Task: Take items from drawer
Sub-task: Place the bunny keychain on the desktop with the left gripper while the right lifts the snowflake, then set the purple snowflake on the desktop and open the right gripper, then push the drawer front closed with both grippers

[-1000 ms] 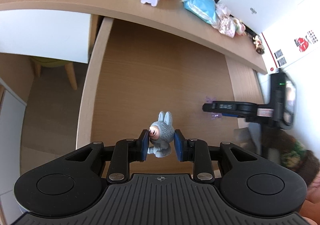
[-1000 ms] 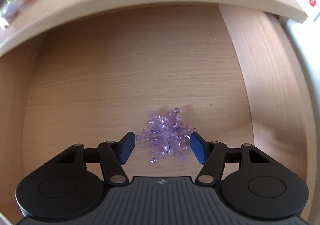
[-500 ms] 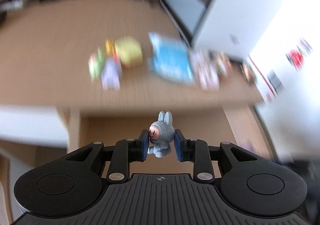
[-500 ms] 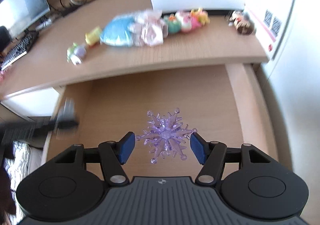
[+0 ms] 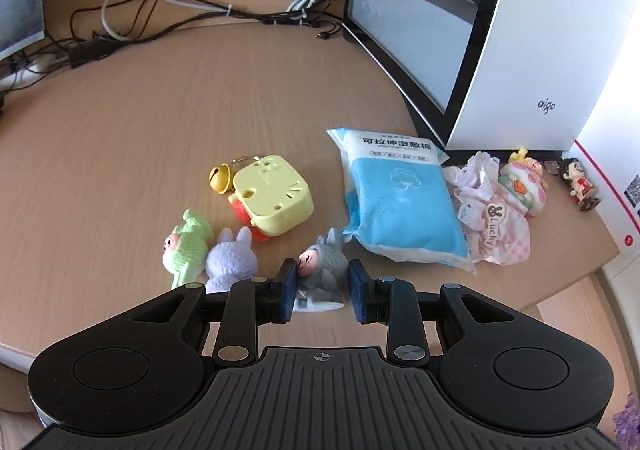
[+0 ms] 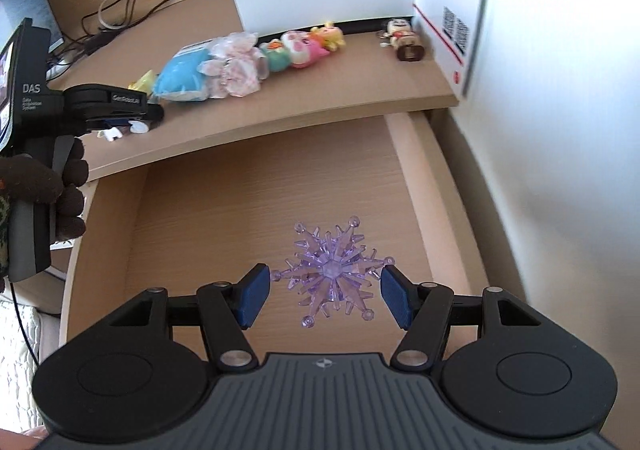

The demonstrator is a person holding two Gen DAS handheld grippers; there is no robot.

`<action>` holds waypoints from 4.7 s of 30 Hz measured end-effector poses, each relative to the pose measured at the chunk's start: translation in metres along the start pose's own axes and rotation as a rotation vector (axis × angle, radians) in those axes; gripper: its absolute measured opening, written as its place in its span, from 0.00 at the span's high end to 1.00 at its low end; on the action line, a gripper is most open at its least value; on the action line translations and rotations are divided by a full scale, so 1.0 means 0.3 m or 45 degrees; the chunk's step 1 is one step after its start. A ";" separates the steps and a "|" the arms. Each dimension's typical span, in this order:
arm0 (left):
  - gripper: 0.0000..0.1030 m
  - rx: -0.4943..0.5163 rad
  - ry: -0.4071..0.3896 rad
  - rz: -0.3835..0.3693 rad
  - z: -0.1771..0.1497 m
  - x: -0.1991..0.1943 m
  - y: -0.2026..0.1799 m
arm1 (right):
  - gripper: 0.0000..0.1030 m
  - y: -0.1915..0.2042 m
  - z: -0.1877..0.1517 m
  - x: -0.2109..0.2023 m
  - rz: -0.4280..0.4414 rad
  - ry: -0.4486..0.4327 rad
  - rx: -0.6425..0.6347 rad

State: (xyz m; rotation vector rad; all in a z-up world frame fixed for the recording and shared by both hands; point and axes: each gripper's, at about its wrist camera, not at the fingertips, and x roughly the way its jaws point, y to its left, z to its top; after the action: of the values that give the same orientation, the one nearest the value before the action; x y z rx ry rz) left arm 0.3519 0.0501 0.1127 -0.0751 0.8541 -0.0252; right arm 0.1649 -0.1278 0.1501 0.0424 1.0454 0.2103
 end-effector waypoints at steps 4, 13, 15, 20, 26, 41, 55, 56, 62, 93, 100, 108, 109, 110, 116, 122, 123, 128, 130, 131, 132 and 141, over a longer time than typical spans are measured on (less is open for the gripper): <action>0.70 -0.001 -0.040 -0.019 0.003 -0.055 0.003 | 0.40 0.002 0.005 0.006 -0.001 0.003 -0.008; 0.70 -0.065 -0.113 -0.103 -0.053 -0.266 0.060 | 0.40 0.016 0.093 0.047 0.035 -0.063 -0.084; 0.71 -0.096 -0.105 -0.141 -0.092 -0.322 0.081 | 0.40 0.007 0.144 0.060 0.021 -0.117 -0.094; 0.71 -0.148 -0.062 -0.184 -0.190 -0.406 0.113 | 0.40 0.000 0.309 0.117 -0.039 -0.323 -0.127; 0.71 -0.214 -0.027 -0.109 -0.271 -0.460 0.129 | 0.40 0.007 0.428 0.244 -0.018 -0.486 -0.174; 0.71 -0.370 0.075 0.078 -0.439 -0.533 0.133 | 0.23 0.012 0.330 0.247 0.038 -0.579 -0.091; 0.71 -0.245 -0.170 0.014 -0.621 -0.718 0.166 | 0.18 0.195 -0.105 -0.223 0.191 -0.560 -0.246; 0.71 -0.228 -0.185 0.009 -0.645 -0.727 0.161 | 0.16 0.205 -0.152 -0.257 0.182 -0.567 -0.258; 0.71 -0.203 -0.162 -0.063 -0.774 -0.748 0.101 | 0.13 0.223 -0.368 -0.383 0.147 -0.538 -0.221; 0.70 0.002 -0.428 0.257 -1.206 -0.536 -0.220 | 0.00 -0.082 -0.898 -0.012 -0.138 -0.702 -0.168; 0.69 -0.001 -0.443 0.242 -1.178 -0.510 -0.222 | 0.00 -0.068 -0.847 0.020 -0.117 -0.680 -0.171; 0.69 0.009 -0.467 0.245 -1.152 -0.473 -0.212 | 0.00 -0.042 -0.783 0.034 -0.124 -0.700 -0.194; 0.69 0.011 -0.468 0.241 -1.143 -0.466 -0.207 | 0.00 -0.038 -0.772 0.039 -0.126 -0.695 -0.193; 0.69 0.009 -0.468 0.234 -1.135 -0.460 -0.201 | 0.00 -0.034 -0.761 0.043 -0.129 -0.690 -0.188; 0.69 0.009 -0.458 0.175 -1.070 -0.416 -0.156 | 0.00 -0.006 -0.694 0.086 -0.162 -0.687 -0.174; 0.69 0.029 -0.463 0.121 -1.002 -0.357 -0.116 | 0.00 0.035 -0.626 0.146 -0.231 -0.679 -0.128; 0.69 0.026 -0.462 0.113 -0.990 -0.348 -0.110 | 0.00 0.043 -0.611 0.154 -0.245 -0.677 -0.125; 0.70 0.015 -0.445 0.088 -0.911 -0.291 -0.083 | 0.00 0.071 -0.528 0.199 -0.279 -0.651 -0.089; 0.70 0.010 -0.438 0.084 -0.881 -0.268 -0.075 | 0.00 0.072 -0.498 0.214 -0.294 -0.653 -0.068; 0.70 0.004 -0.436 0.082 -0.866 -0.256 -0.071 | 0.00 0.070 -0.482 0.221 -0.306 -0.655 -0.059; 0.70 -0.002 -0.436 0.083 -0.851 -0.243 -0.068 | 0.00 0.067 -0.466 0.227 -0.312 -0.656 -0.052; 0.70 -0.031 -0.461 0.181 -0.741 -0.138 -0.088 | 0.00 0.053 -0.340 0.309 -0.273 -0.711 -0.115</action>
State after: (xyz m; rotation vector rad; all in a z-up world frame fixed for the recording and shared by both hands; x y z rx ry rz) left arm 0.1573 0.0136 0.0005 -0.0395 0.4959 0.1293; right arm 0.1193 -0.1011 0.0218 -0.0888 0.4777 0.0430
